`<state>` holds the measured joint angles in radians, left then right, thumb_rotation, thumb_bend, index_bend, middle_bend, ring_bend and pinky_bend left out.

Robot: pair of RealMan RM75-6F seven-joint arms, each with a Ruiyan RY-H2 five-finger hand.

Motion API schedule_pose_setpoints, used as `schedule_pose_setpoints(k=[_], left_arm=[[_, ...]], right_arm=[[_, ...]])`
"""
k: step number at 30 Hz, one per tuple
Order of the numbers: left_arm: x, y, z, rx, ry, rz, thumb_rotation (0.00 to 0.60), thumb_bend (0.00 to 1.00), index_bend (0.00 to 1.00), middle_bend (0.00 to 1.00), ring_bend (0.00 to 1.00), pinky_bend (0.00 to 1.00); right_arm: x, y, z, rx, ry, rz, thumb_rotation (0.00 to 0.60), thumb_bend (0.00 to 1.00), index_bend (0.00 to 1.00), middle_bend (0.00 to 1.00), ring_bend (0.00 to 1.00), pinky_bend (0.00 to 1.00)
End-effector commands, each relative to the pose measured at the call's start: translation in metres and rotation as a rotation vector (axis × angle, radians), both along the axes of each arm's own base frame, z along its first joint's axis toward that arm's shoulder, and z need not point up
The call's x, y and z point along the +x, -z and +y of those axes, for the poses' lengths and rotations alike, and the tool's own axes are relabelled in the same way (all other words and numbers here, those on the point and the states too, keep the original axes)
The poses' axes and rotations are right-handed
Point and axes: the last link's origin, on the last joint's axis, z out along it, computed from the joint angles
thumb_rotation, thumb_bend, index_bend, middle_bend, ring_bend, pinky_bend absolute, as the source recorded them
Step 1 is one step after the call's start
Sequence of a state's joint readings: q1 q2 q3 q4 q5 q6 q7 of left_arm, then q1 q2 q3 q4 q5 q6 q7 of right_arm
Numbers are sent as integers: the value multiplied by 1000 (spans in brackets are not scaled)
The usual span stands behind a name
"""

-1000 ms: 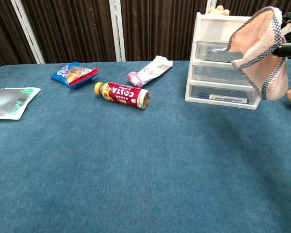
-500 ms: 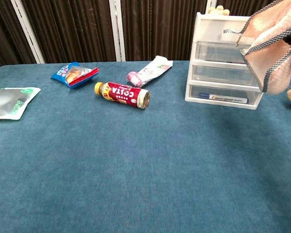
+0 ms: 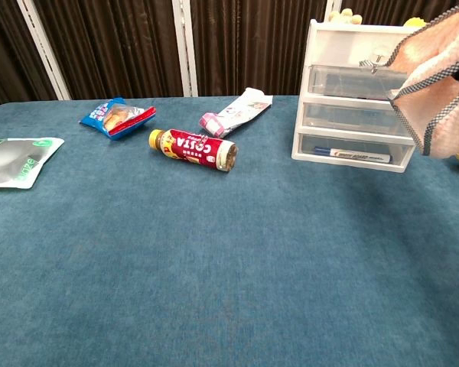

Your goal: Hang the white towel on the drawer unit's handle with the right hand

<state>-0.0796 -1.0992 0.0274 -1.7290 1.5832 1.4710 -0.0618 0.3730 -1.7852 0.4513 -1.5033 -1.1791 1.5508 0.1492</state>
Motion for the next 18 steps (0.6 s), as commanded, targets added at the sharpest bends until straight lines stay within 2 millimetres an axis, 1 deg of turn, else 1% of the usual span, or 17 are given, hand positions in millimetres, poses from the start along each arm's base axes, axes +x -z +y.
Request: schedule_pose_setpoints(k=[1,12,18], left_arm=[[0,0,0,0,1,1,600,1,0,0,0,0],[1,2,-1,-6,1,3,600,1,0,0,0,0],[2,3,-2,-7,1,5,600,0,0,0,0,0]], right_arm=[[-4,-1,-1,-4,10,-2,600,526,715,936,920,994],[-14,-8,-2,-24,27,-18,600,525,715,936,920,994],[-11,-9,3,-28,8,-13,600,525,715,936,920,994]])
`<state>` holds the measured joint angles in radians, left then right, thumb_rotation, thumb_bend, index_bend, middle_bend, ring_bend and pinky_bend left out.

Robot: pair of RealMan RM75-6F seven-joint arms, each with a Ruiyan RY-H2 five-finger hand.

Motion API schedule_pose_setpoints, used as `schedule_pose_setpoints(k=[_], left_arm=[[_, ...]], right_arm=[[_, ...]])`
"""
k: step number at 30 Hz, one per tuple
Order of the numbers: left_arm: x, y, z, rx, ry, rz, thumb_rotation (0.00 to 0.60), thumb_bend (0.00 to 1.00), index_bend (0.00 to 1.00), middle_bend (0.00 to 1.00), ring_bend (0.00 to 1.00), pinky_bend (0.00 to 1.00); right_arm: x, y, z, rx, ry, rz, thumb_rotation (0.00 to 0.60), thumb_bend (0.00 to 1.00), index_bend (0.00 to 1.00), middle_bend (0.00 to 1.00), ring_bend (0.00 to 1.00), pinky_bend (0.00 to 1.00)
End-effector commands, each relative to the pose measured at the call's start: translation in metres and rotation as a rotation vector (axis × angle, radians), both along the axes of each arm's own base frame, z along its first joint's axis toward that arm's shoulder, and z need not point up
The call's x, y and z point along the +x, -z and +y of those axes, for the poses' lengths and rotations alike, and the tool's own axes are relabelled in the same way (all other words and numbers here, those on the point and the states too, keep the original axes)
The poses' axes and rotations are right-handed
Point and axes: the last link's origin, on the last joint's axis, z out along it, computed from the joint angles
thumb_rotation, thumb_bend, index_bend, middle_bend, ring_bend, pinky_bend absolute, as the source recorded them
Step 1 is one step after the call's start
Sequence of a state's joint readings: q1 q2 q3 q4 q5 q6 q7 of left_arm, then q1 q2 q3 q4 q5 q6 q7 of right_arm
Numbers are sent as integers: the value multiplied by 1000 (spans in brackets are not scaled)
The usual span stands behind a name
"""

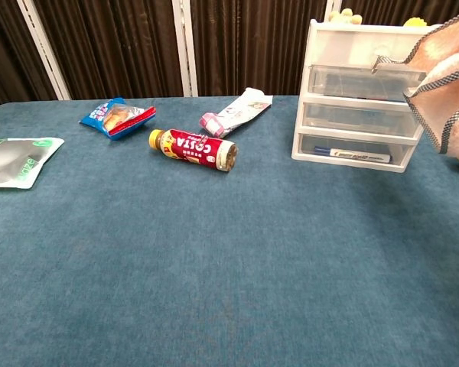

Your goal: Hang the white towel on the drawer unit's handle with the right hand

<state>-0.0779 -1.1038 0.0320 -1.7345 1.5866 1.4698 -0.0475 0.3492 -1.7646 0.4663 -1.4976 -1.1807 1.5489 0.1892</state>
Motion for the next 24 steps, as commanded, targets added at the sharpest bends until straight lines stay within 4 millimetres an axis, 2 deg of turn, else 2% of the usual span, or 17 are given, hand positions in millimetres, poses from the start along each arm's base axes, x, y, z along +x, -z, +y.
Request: schedule_pose_setpoints(k=[1,24], left_arm=[[0,0,0,0,1,0,600,0,0,0,0,0],[1,0,0,5,5,-3,600,1,0,0,0,0]], right_arm=[[1,0,2,-2,-8,6,600,526,715,936,920,994],[-5,8,3,25,6,26,600,526,715,936,920,994]])
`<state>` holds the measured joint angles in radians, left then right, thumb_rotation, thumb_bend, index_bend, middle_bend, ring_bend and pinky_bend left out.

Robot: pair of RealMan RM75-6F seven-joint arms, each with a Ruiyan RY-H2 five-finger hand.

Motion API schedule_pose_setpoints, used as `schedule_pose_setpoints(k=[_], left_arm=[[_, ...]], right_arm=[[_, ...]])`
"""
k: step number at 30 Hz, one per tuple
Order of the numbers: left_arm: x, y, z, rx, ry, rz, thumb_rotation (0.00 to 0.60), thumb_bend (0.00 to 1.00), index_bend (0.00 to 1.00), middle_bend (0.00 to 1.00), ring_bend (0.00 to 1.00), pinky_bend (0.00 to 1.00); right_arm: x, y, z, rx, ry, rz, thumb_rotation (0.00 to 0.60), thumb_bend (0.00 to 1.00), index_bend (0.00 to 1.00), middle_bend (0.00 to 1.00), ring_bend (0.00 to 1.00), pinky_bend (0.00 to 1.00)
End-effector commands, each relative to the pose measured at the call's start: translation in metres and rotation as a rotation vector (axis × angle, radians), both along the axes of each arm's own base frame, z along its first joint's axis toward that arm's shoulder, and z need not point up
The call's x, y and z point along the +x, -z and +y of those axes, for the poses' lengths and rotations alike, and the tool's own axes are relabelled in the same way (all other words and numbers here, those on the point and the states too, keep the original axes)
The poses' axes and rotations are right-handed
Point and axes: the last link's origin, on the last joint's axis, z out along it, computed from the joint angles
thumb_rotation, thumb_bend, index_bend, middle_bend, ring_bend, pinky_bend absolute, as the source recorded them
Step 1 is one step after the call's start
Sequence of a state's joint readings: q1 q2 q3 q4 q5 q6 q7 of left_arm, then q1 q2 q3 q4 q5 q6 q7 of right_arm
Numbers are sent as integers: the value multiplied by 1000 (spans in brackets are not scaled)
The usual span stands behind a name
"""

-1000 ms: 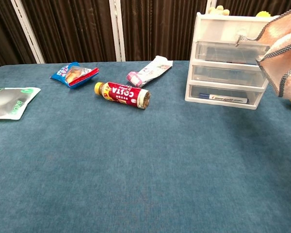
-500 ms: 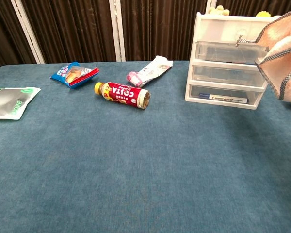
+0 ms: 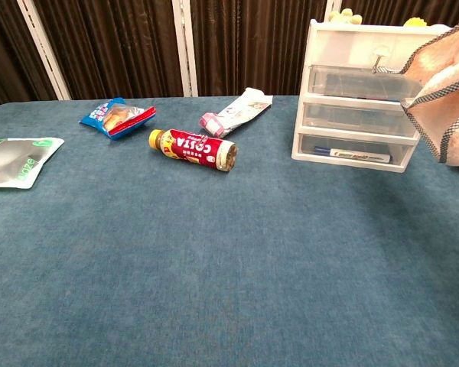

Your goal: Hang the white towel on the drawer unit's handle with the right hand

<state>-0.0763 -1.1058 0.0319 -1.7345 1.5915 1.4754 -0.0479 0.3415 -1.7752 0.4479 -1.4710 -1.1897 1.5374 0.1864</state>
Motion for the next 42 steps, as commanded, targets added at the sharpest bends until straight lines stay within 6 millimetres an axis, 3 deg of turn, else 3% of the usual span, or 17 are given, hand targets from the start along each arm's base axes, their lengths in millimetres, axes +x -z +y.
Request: schedule_pose_setpoints(k=[1,9,11,15,17,20,21,24,30,36,42], left_arm=[[0,0,0,1,-1,-1,600,0,0,0,0,0],[0,-1,0,3,1,0,600,0,0,0,0,0],[0,-1,0,4,2,-1,600,0,0,0,0,0],[0,-1,0,4,2,0,600,1,0,0,0,0],[0,-1,0,3,2,1,600,0,0,0,0,0],[0,-1,0,4,2,2,600,1,0,0,0,0],[0,-1,1,4,2,3,600,1,0,0,0,0],[-1,-2,1,5,1,3,600,1,0,0,0,0],[0,-3,0,2,10,7,600,1,0,0,0,0],[-2,-3,0,4,13,22,600,1,0,0,0,0],[-4,-4,1,6,19,57,600,0,0,0,0,0]], right_arm=[[-1,1,0,3,3,2,600,526,715,936,920,994],[-7,11,2,38,23,25,600,493,679,917,892,978],[-8,15,3,56,25,35,600,428,617,861,814,915],[-10,28,10,149,13,97,600,183,307,546,515,559],[-10,35,15,221,3,139,600,67,136,325,288,417],[-10,39,23,276,4,217,600,2,18,98,49,222],[-9,40,26,292,3,242,600,0,6,59,20,162],[-10,42,35,354,1,348,600,0,0,0,0,29],[-22,22,53,437,14,604,600,0,0,0,0,25],[-40,-17,86,486,-40,885,600,0,0,0,0,25],[-59,-60,123,466,-84,1013,600,0,0,0,0,22]])
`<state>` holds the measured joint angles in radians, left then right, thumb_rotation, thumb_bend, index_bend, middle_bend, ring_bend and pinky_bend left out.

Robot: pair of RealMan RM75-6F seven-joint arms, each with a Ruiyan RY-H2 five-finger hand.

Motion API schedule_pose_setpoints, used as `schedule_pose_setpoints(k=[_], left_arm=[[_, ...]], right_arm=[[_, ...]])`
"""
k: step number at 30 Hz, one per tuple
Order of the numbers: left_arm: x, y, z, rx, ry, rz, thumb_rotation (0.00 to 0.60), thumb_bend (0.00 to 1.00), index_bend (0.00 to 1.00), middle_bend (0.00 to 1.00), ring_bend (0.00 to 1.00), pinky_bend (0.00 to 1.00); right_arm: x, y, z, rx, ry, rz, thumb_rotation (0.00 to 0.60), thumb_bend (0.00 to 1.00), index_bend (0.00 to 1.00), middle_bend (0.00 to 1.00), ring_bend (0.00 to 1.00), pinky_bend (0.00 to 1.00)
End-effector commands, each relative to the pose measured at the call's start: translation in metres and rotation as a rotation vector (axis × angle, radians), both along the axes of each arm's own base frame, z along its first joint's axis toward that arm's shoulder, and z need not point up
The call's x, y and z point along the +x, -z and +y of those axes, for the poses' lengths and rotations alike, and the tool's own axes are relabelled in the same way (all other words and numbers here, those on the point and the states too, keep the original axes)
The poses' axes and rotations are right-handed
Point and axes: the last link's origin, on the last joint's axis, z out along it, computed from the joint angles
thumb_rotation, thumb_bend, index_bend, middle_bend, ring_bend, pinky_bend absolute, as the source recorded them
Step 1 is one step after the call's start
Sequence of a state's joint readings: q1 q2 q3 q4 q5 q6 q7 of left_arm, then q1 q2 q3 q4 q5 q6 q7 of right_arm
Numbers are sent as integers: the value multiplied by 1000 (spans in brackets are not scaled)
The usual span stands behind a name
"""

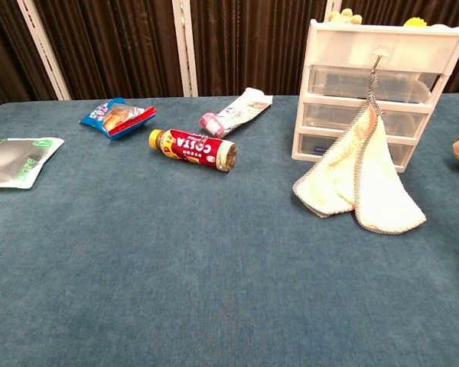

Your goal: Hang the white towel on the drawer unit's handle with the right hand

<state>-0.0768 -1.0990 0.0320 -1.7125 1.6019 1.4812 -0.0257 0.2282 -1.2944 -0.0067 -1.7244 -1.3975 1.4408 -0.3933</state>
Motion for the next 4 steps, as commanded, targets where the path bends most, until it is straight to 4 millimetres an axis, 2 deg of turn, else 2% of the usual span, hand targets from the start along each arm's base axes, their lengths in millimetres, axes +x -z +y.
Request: schedule_pose_setpoints(k=[1,4], left_arm=[[0,0,0,1,6,12,600,0,0,0,0,0],[0,0,-1,8,13,27,600,0,0,0,0,0]], right_arm=[[-10,-25,32,13,-27,45,600,0,0,0,0,21],[-14,-33,40,-1,-18,22,600,0,0,0,0,22]])
